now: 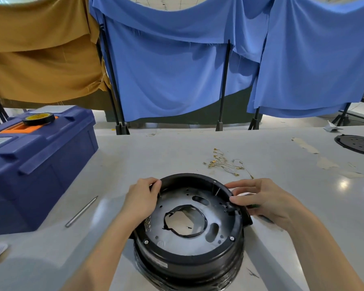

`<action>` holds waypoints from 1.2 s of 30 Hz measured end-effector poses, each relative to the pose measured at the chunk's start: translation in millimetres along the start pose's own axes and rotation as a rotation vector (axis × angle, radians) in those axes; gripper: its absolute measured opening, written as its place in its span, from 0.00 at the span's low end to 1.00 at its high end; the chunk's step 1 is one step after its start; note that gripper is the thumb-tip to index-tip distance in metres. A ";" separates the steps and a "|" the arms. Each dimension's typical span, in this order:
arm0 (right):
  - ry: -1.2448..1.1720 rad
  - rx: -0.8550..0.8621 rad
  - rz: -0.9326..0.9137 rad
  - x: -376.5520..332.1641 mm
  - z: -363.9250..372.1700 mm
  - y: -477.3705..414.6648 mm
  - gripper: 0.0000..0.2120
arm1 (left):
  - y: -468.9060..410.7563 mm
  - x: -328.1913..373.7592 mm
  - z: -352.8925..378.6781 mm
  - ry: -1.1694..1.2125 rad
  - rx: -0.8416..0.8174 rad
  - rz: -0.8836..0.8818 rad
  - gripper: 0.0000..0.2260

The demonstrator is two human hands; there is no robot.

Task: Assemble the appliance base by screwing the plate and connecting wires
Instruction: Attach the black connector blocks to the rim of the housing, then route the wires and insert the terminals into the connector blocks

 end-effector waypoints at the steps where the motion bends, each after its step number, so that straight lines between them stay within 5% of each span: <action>1: 0.021 0.040 -0.007 -1.0 -7.8 1.3 0.10 | 1.2 4.0 4.0 0.002 -0.001 -0.002 0.12; 7: 0.179 0.546 -0.183 -9.5 -67.1 3.1 0.04 | 1.1 17.3 21.1 0.043 -0.014 -0.024 0.12; 11: 0.522 0.430 -0.052 9.4 -53.9 -13.7 0.06 | -0.9 18.8 25.3 0.061 -0.025 -0.032 0.12; 16: 0.699 0.530 -0.018 11.6 -72.2 -13.7 0.03 | 1.1 18.6 24.3 0.082 -0.018 -0.036 0.13; 25: 0.522 0.622 -0.102 -1.0 -91.9 -15.0 0.02 | -2.7 15.9 23.8 0.082 0.001 -0.082 0.12; 32: 0.761 0.461 0.017 -1.4 -70.3 -80.1 0.14 | -3.1 15.2 23.4 0.106 0.016 -0.073 0.12; 36: 0.702 0.574 0.012 0.2 -75.4 -86.5 0.15 | -3.8 14.3 23.4 0.103 0.016 -0.072 0.12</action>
Point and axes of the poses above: each hand's wrist, its own y-axis away from the middle knuckle, its own z-axis out of the palm, x = y × z, the point moved 9 cm from there along -y, towards the middle knuckle, and after that the axes turned 3 degrees about -x, right-handed, at the moved point
